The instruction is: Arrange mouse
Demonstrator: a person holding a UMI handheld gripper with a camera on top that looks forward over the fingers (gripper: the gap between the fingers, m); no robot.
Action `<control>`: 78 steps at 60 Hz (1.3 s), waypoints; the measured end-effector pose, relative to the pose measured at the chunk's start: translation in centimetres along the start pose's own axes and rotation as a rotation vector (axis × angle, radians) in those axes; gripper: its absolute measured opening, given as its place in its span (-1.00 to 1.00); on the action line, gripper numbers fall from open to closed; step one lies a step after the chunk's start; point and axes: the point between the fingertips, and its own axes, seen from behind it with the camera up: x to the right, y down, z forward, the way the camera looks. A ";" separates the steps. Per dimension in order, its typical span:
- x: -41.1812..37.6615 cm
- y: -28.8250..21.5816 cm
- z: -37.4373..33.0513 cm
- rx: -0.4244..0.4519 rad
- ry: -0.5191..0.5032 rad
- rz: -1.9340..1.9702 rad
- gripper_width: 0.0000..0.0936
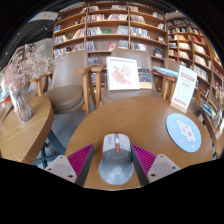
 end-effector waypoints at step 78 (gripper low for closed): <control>30.1 -3.0 3.9 0.013 0.115 0.024 0.85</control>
